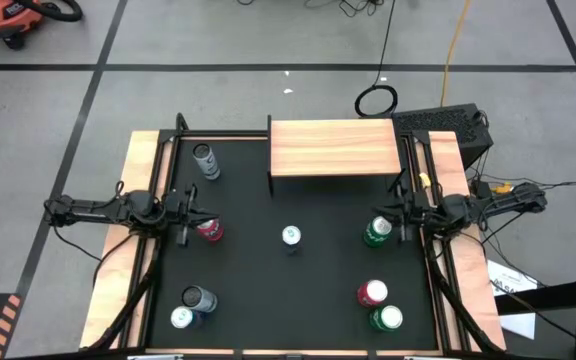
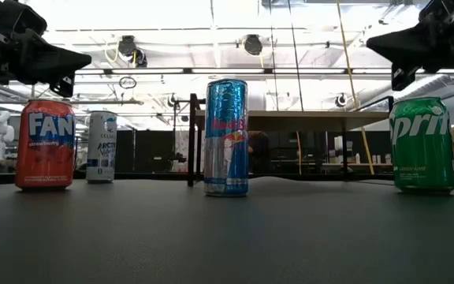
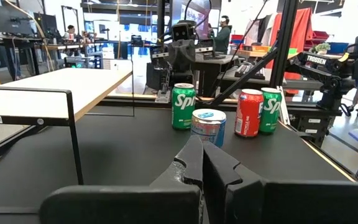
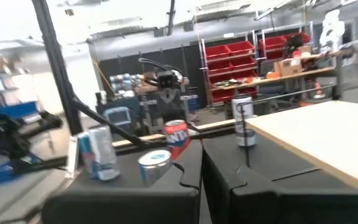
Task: Place canned beverage on shelf
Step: Put the top green soda can on the shelf
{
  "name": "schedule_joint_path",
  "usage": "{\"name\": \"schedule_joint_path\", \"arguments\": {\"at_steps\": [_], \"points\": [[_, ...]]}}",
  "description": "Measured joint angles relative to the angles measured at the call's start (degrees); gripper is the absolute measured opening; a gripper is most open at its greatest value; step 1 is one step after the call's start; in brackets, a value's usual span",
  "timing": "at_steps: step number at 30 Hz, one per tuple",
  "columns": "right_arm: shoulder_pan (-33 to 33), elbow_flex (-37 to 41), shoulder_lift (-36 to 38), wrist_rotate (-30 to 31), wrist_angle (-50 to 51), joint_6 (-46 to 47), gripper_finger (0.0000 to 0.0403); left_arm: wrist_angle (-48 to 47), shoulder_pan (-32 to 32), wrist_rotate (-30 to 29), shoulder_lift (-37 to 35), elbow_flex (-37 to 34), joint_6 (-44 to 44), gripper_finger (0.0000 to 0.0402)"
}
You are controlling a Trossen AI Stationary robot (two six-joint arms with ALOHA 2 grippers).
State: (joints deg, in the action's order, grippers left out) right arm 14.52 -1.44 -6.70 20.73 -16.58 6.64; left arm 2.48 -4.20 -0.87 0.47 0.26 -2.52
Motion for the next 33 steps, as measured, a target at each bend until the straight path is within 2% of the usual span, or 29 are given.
{"name": "schedule_joint_path", "arguments": {"at_steps": [2,5,7,9,12,15,18,22,25,27,30,33], "points": [[0.04,-0.44,-0.42,2.67,0.53,-0.59,0.0,0.0,0.02,-0.03,-0.02,0.0,-0.01,0.0],[0.04,-1.24,-0.64,10.85,2.85,-0.11,0.0004,1.47,0.0,-3.42,0.0,0.01,-0.26,0.0],[0.0,-1.64,-0.92,15.51,5.13,1.15,0.0016,1.91,0.0,-6.14,0.0,-0.01,-1.93,0.0],[0.0,-2.61,-1.28,16.87,7.28,2.84,0.0039,2.15,0.0,-9.02,0.13,-0.01,-2.27,0.0],[0.04,-5.71,-2.14,18.92,10.55,5.86,0.0096,3.31,0.09,-15.31,0.52,0.22,3.97,0.0],[0.03,-10.21,-3.79,21.57,15.47,8.86,0.0169,4.24,0.11,-23.45,0.57,0.55,9.3,0.0],[0.02,-15.66,-6.42,22.72,20.47,12.39,0.024,7.96,0.11,-26.85,0.55,0.78,13.1,0.0],[0.02,-23.34,-12.45,22.77,30.89,18.01,0.0306,9.47,0.11,-26.84,0.65,0.8,15.39,0.0],[0.02,-29.49,-18.57,21.81,39.46,22.99,0.0325,9.93,0.11,-26.85,1.79,0.8,15.04,0.0],[0.02,-34.13,-22.91,17.93,46.29,26.7,0.0328,12.53,0.11,-26.81,3.5,0.86,14.62,0.0009],[0.02,-42.0,-29.57,11.82,56.73,32.08,0.0328,16.08,0.11,-26.79,7.03,0.93,12.03,0.0046],[0.08,-48.77,-35.67,5.49,67.18,37.33,0.0326,16.68,0.11,-26.88,10.58,1.62,9.07,0.0101]]}}
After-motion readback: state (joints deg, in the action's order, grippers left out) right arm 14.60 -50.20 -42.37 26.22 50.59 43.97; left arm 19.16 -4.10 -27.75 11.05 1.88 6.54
